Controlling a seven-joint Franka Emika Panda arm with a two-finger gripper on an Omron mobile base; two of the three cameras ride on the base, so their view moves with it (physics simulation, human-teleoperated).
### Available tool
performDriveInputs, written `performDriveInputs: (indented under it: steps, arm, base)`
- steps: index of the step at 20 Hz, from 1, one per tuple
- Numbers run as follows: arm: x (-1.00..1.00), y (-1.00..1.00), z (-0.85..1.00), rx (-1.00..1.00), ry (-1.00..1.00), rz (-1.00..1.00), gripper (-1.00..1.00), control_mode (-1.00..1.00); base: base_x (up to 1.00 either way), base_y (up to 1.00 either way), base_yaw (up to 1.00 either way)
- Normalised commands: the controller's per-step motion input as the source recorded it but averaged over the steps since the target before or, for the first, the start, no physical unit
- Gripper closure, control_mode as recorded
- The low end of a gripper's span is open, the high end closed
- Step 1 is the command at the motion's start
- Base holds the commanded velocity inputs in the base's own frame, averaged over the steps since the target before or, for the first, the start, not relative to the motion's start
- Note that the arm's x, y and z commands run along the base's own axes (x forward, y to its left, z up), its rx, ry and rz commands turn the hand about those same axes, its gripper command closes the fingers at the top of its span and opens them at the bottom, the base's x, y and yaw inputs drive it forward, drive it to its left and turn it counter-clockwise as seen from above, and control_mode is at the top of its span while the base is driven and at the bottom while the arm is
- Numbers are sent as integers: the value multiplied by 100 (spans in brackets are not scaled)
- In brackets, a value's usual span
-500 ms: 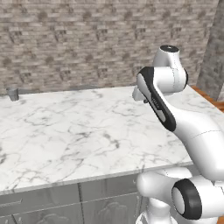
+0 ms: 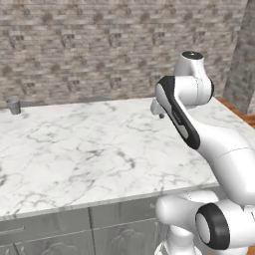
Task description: Take a straw from the drawer in front and place it inside the glass cup on the dining counter.
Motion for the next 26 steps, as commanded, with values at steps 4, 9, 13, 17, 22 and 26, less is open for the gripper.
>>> performDriveInputs:
  steps: [4, 9, 13, 17, 22, 26]
  arm:
    - [0, 0, 0, 0, 0, 0, -100, 100]
    - [0, 0, 0, 0, 0, 0, -100, 100]
    - [0, 0, 0, 0, 0, 0, -100, 100]
    - [0, 0, 0, 0, 0, 0, -100, 100]
    - [0, 0, 0, 0, 0, 0, -100, 100]
    - [0, 0, 0, 0, 0, 0, -100, 100]
  base:
    - [-54, 11, -22]
    - [-39, 58, -35]
    - [-17, 97, -45]
    - [-23, 99, -45]
    - [-56, 70, -42]
    - [-47, 47, -41]
